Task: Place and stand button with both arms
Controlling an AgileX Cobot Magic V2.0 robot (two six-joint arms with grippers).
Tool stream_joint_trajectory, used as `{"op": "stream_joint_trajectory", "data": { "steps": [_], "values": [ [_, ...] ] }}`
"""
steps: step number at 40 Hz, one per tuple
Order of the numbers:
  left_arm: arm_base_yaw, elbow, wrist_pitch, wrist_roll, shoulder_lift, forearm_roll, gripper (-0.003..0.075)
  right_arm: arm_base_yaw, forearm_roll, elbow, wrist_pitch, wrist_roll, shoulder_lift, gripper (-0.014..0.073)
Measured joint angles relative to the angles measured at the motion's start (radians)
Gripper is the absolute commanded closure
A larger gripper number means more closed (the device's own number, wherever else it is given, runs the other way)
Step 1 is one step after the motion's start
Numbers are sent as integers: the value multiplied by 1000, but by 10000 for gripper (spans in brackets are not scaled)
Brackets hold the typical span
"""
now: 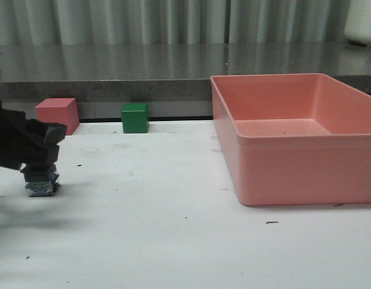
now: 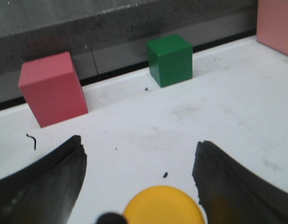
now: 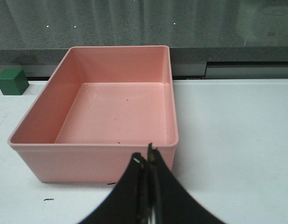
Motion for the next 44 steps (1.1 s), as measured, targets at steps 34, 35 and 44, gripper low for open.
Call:
{"op": "stream_joint_trajectory", "data": {
  "steps": [34,35,44],
  "values": [
    [0,-105,1175,-24,-1047,-116,566,0,0,0,0,0,0,662],
    [0,-105,1206,-24,-1082,-119,595,0,0,0,0,0,0,662],
    [0,-105,1409,-24,-1327,-119,740,0,0,0,0,0,0,662]
  ]
}}
